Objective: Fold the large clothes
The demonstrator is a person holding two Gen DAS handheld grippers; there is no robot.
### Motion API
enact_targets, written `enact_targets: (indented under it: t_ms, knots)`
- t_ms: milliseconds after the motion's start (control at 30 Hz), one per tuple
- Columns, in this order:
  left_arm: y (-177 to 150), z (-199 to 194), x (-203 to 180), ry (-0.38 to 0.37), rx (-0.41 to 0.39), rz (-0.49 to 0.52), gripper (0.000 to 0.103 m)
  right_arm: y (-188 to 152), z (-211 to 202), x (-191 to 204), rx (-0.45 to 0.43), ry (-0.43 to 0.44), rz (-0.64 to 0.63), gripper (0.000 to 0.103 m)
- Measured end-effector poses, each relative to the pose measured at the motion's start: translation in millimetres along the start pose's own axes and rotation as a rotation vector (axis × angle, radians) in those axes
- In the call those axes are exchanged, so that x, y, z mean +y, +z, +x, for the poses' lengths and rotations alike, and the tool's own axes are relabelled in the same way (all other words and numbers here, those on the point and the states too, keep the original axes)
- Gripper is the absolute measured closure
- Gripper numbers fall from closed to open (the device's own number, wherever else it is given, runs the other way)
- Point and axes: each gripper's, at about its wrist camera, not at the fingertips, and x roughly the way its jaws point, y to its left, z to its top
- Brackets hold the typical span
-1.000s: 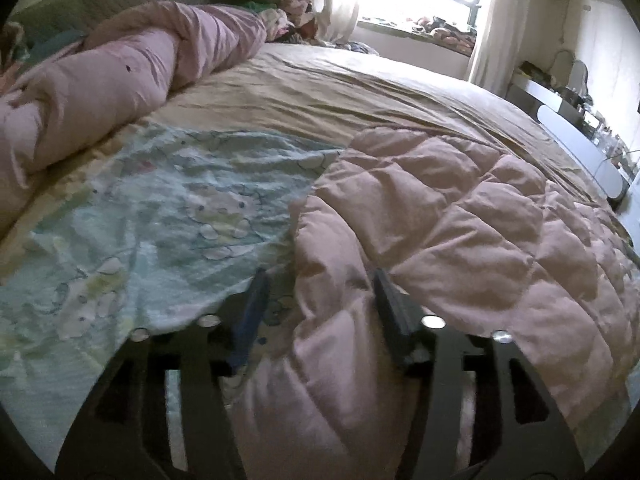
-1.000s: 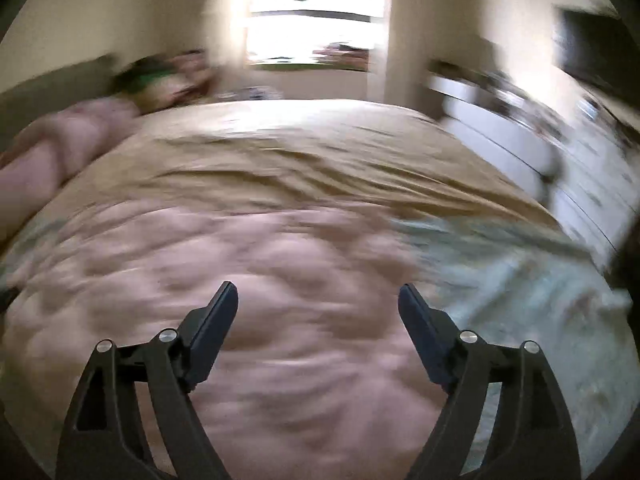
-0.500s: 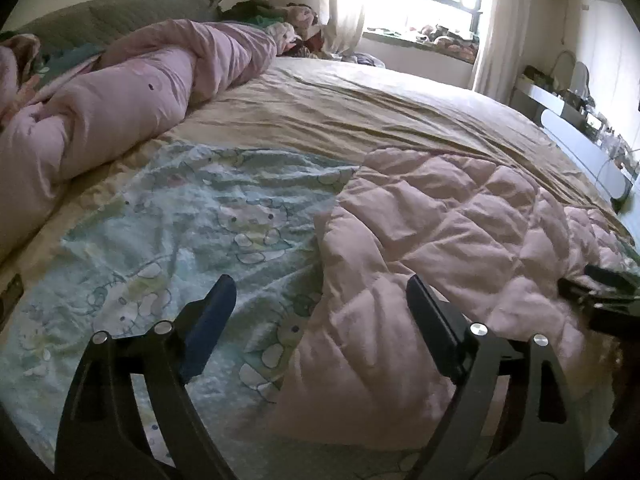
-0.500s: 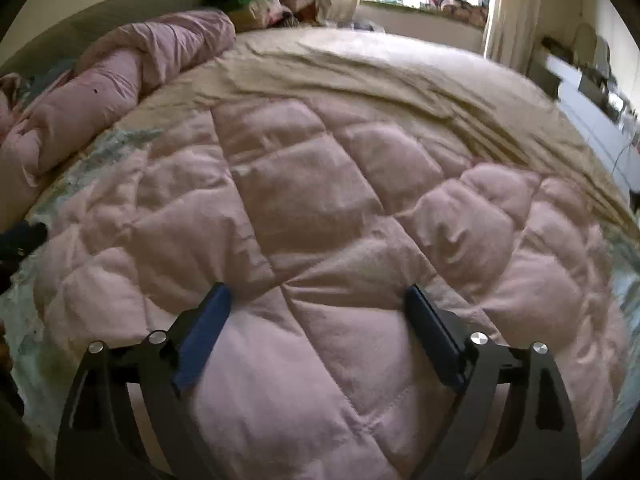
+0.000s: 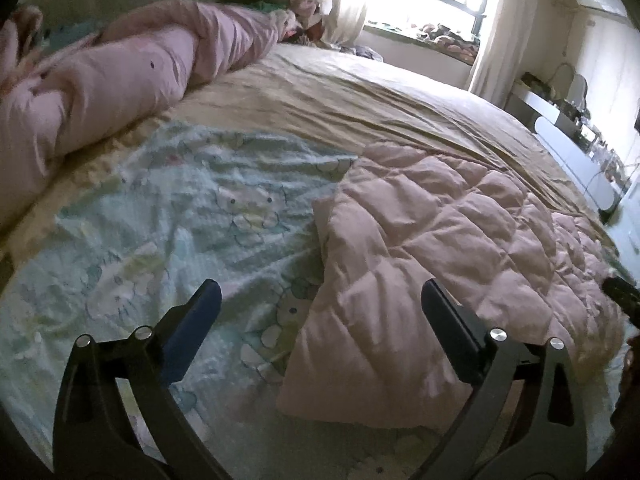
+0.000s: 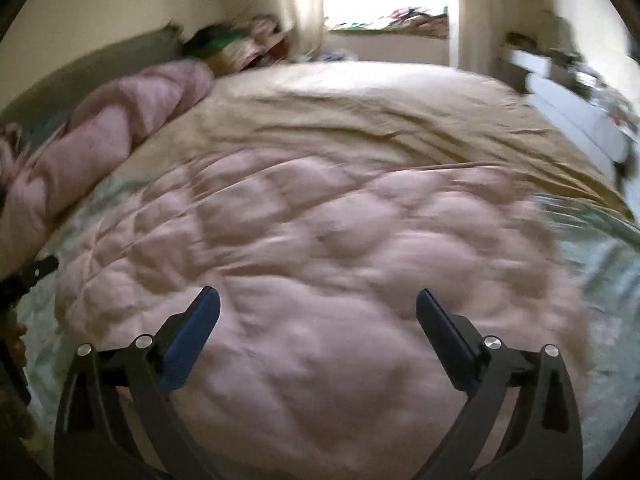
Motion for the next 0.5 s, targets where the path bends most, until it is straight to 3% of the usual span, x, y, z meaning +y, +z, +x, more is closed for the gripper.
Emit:
enact_targets:
  t_ms: [267, 500]
  knots:
    - [-13.5, 28.8, 30.7, -0.175, 0.138, -0.186, 0.009, -31.3, -37.3, -139.9, 0.062, -0.133, 0.244, 0.004]
    - [-27.9, 53.3, 39.5, -0.308, 0.216, -0.295, 0.009, -67.7, -25.5, -197.0, 0.174, -0.098, 0.362, 0.004]
